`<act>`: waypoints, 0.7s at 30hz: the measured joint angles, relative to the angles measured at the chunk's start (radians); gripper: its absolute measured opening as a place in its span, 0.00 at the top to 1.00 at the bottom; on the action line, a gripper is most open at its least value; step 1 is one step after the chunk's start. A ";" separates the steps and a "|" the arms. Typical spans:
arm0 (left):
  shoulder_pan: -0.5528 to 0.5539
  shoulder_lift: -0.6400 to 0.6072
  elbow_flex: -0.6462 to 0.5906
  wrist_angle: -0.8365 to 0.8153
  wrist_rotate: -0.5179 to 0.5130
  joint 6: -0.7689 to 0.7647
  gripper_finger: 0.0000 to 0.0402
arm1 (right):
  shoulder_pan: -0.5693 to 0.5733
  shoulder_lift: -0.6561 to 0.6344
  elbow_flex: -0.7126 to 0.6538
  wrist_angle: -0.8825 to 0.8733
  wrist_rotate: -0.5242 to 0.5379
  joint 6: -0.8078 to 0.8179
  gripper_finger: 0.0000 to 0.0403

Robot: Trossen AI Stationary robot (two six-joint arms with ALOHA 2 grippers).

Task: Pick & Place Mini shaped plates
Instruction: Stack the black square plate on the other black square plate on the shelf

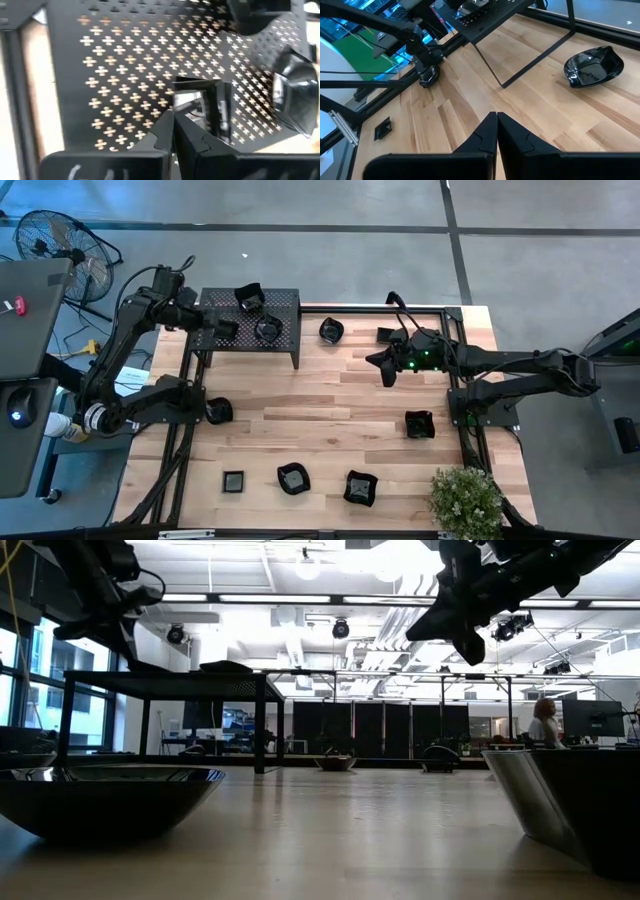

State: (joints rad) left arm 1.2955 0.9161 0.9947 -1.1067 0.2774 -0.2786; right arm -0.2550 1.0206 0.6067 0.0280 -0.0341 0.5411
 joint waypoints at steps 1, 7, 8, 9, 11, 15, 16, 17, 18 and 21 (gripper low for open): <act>0.000 0.000 0.000 -0.002 -0.014 -0.010 0.98 | 0.000 0.000 0.000 0.000 0.000 0.000 0.98; 0.000 0.000 0.001 -0.014 -0.019 -0.018 0.87 | 0.000 0.000 0.000 0.000 0.000 0.000 0.99; 0.000 0.000 0.001 -0.017 -0.019 -0.018 0.84 | 0.000 0.000 0.000 0.000 0.000 0.000 0.99; 0.000 0.000 0.001 -0.020 -0.018 -0.018 0.81 | 0.000 0.000 0.000 0.000 0.001 0.000 0.99; 0.000 0.002 0.001 -0.018 -0.003 -0.018 0.77 | 0.000 0.000 0.000 0.000 0.001 0.000 0.99; 0.000 0.013 0.001 -0.019 0.003 -0.018 0.75 | 0.000 0.000 0.000 0.000 0.001 -0.003 0.99; 0.000 0.018 0.001 -0.018 0.007 -0.018 0.76 | 0.000 0.000 0.000 0.000 0.001 -0.005 0.99; 0.000 0.023 0.001 -0.015 0.018 -0.018 0.76 | 0.000 0.000 0.000 0.000 0.001 -0.006 1.00; 0.000 0.028 0.001 -0.011 0.034 -0.018 0.77 | 0.000 0.000 0.000 0.000 0.001 -0.007 1.00; 0.000 0.032 0.001 0.004 0.054 -0.025 0.79 | 0.000 0.000 0.000 0.000 0.005 -0.007 0.99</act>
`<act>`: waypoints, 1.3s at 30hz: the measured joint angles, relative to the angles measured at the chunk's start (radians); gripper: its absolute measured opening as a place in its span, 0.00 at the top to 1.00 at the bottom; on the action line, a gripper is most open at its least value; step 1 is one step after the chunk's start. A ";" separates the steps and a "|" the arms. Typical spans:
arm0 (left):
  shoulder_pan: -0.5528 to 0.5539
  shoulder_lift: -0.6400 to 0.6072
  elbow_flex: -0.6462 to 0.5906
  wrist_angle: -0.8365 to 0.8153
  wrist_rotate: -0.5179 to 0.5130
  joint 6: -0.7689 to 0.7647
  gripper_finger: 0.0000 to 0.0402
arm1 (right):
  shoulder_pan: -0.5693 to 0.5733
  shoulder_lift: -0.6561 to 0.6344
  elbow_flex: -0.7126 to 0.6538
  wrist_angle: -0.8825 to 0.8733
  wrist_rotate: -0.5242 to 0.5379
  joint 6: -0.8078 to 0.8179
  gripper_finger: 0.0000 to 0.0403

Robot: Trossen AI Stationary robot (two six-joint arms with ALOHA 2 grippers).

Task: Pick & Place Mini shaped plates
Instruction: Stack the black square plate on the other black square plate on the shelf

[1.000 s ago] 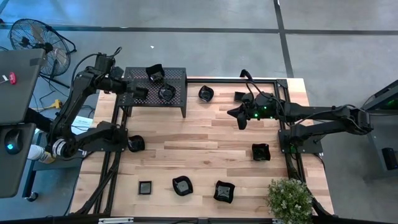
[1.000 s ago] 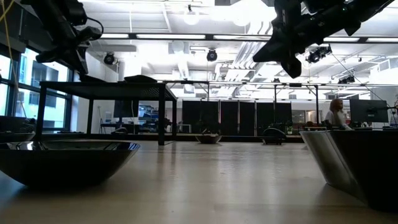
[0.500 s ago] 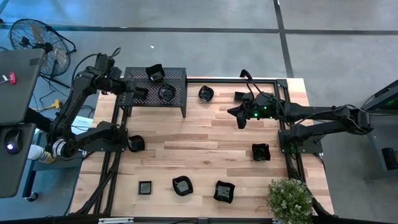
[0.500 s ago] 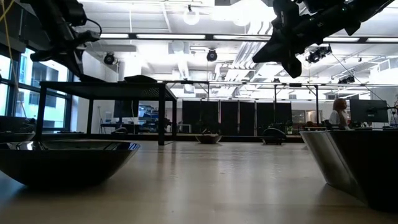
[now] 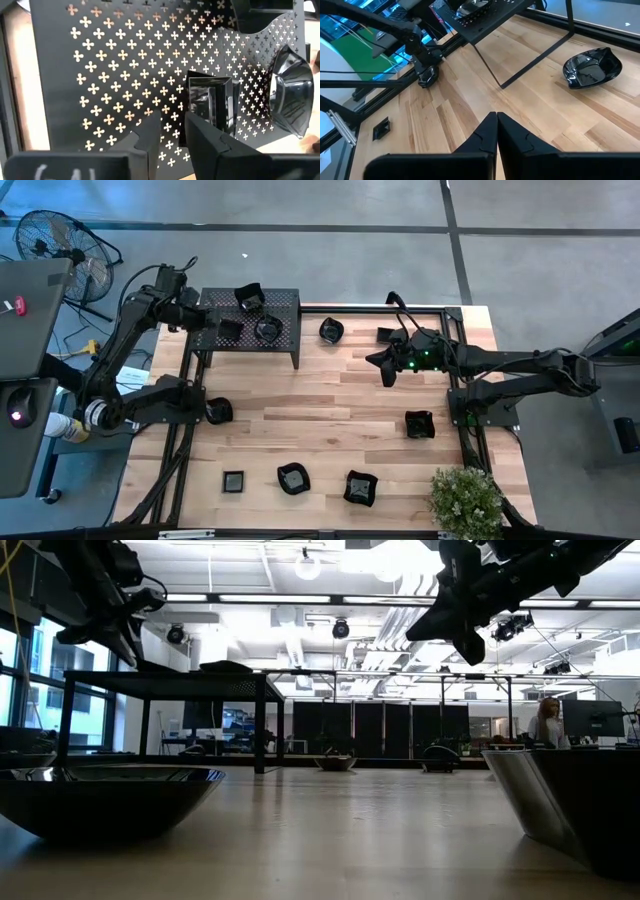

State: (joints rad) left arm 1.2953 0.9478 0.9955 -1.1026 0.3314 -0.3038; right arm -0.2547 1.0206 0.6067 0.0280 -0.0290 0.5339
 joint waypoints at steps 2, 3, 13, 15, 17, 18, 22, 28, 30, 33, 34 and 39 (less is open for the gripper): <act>0.000 -0.003 0.000 0.009 0.000 -0.015 0.79 | 0.000 0.000 0.000 0.000 0.004 0.000 0.99; 0.000 -0.003 0.000 0.010 0.001 -0.016 0.79 | -0.001 0.000 0.000 0.000 0.004 0.000 0.99; -0.041 0.008 0.000 0.001 0.002 0.002 0.79 | -0.001 0.000 0.000 0.000 0.004 -0.009 1.00; -0.074 0.014 0.000 0.002 -0.013 0.007 0.79 | -0.001 0.000 0.000 0.000 0.005 -0.011 1.00; -0.107 0.020 0.000 0.008 -0.039 0.007 0.79 | -0.001 0.000 0.000 0.000 0.016 -0.011 0.99; -0.122 0.024 0.000 0.013 -0.060 0.007 0.79 | -0.001 0.000 0.000 0.000 0.021 -0.011 0.99; -0.169 0.027 0.000 0.029 -0.110 -0.015 0.83 | -0.001 0.000 0.000 0.000 0.027 -0.011 1.00; -0.170 0.025 0.000 0.035 -0.115 -0.019 0.98 | -0.001 0.000 0.000 0.000 0.027 -0.011 0.99; -0.170 0.022 0.002 0.038 -0.124 -0.033 0.98 | -0.001 0.000 0.000 0.000 0.026 -0.011 0.99; -0.170 0.022 0.031 0.037 -0.119 -0.041 0.99 | -0.001 0.000 0.000 0.000 0.027 -0.011 0.99; -0.170 0.022 0.044 0.040 -0.110 -0.041 0.99 | -0.001 0.000 0.000 0.000 0.027 -0.011 0.99; -0.170 0.025 0.067 0.054 -0.031 -0.032 0.99 | -0.001 0.000 0.000 0.000 0.027 -0.015 0.98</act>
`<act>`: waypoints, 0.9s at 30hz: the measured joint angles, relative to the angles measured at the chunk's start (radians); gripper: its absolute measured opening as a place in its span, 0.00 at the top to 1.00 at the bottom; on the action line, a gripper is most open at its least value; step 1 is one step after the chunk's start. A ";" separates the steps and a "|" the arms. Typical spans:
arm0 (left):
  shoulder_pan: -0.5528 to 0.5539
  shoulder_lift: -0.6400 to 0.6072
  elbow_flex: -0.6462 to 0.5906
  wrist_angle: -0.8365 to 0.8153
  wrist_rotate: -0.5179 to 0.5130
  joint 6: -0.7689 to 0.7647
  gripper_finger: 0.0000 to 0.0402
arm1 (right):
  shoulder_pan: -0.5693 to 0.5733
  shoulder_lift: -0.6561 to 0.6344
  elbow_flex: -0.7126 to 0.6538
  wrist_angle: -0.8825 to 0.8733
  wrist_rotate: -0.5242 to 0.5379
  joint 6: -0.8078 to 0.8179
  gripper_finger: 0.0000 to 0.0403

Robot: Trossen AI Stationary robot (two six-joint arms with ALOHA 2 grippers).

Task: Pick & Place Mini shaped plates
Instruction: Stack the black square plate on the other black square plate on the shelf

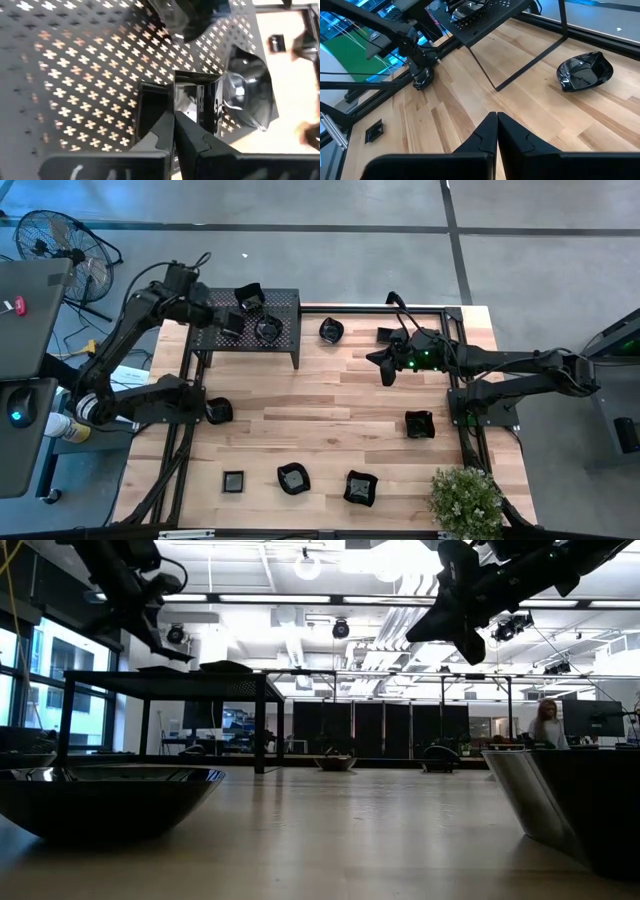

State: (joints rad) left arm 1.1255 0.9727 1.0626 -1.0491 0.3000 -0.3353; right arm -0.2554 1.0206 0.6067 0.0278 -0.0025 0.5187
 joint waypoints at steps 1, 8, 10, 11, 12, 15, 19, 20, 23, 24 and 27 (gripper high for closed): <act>0.000 0.005 0.000 -0.006 0.009 0.012 0.99 | 0.000 0.000 0.000 0.000 0.000 -0.001 0.98; 0.000 0.052 0.000 -0.028 0.000 0.053 0.99 | 0.000 0.000 0.000 0.000 0.000 -0.003 0.98; 0.000 0.059 0.000 -0.028 -0.021 0.054 0.99 | 0.000 0.000 0.000 0.000 0.000 -0.003 0.98; 0.000 0.060 0.000 -0.028 -0.025 0.058 0.99 | 0.000 0.000 0.000 0.000 0.000 -0.002 0.98; 0.000 0.060 0.000 -0.028 -0.026 0.067 0.98 | 0.000 0.000 0.000 0.000 0.000 0.000 0.98; 0.000 0.059 0.000 -0.027 -0.027 0.080 0.94 | 0.000 0.000 0.000 0.000 -0.001 0.000 0.98; -0.001 0.059 0.000 -0.027 -0.030 0.080 0.85 | 0.000 0.000 0.000 0.000 -0.001 0.000 0.98; -0.001 0.059 0.000 -0.028 -0.030 0.080 0.83 | 0.000 0.000 0.000 0.000 0.000 0.000 0.98; -0.001 0.058 0.000 -0.031 -0.028 0.080 0.78 | 0.000 0.000 0.000 0.000 -0.001 0.000 0.98; -0.001 0.057 0.000 -0.030 -0.021 0.081 0.78 | 0.000 0.000 0.000 0.000 0.000 0.000 0.98; -0.001 0.056 0.000 -0.008 0.046 0.100 0.79 | 0.000 0.000 0.000 0.000 -0.001 0.000 0.98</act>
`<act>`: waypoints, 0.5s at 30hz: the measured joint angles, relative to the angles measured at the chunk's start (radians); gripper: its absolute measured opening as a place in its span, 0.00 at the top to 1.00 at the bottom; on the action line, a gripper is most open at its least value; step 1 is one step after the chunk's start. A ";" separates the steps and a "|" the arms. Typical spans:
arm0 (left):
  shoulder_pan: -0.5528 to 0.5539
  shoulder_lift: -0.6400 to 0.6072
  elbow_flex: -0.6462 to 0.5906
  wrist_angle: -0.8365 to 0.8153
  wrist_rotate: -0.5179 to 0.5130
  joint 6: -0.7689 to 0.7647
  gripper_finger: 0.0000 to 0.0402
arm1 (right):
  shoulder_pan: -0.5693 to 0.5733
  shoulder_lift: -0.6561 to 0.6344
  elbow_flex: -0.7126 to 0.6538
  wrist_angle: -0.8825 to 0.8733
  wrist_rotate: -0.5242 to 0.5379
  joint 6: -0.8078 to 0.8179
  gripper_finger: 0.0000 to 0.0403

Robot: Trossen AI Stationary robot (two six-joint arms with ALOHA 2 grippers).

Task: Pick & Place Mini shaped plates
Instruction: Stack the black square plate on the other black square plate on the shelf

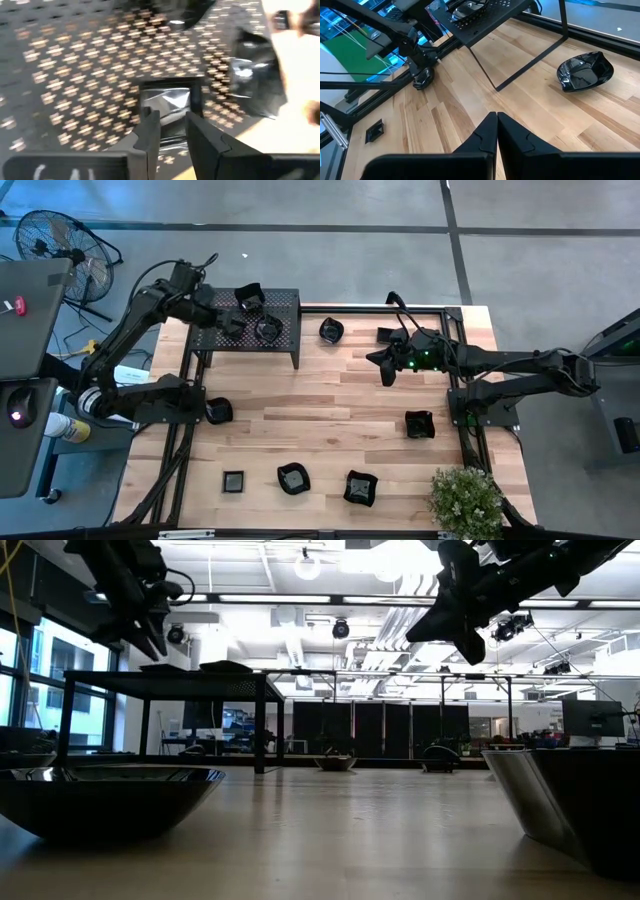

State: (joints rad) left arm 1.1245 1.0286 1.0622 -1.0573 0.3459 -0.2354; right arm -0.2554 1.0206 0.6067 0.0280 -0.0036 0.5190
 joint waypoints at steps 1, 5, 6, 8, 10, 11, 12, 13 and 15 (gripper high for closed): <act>-0.004 0.000 0.000 0.008 0.017 0.003 0.80 | 0.000 0.000 0.000 0.000 0.000 0.000 0.98; -0.065 0.032 0.000 0.025 -0.040 0.003 0.92 | 0.000 0.000 0.000 0.000 0.000 0.000 0.98; -0.077 0.041 -0.001 0.025 -0.067 0.001 0.95 | 0.000 0.000 0.000 0.000 0.000 0.000 0.98; -0.087 0.054 -0.001 0.023 -0.108 -0.001 0.99 | 0.000 0.000 0.000 0.000 0.000 0.000 0.98; -0.084 0.070 -0.001 0.024 -0.131 -0.003 0.98 | 0.000 0.000 0.000 0.000 0.000 0.000 0.98; -0.084 0.078 -0.001 0.024 -0.147 -0.010 0.97 | 0.000 0.000 0.000 0.000 0.000 0.000 0.98; -0.084 0.085 -0.001 0.024 -0.158 -0.025 0.97 | 0.000 0.000 0.000 0.000 0.000 0.000 0.98; -0.084 0.089 -0.001 0.024 -0.171 -0.033 0.98 | 0.000 0.000 0.000 0.000 0.000 0.000 0.98; -0.084 0.093 -0.001 0.023 -0.174 -0.035 0.99 | 0.000 0.000 0.000 0.000 0.000 0.000 0.98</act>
State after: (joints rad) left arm 1.0401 1.1217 1.0611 -1.0340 0.1722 -0.2700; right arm -0.2554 1.0206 0.6067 0.0280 -0.0032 0.5194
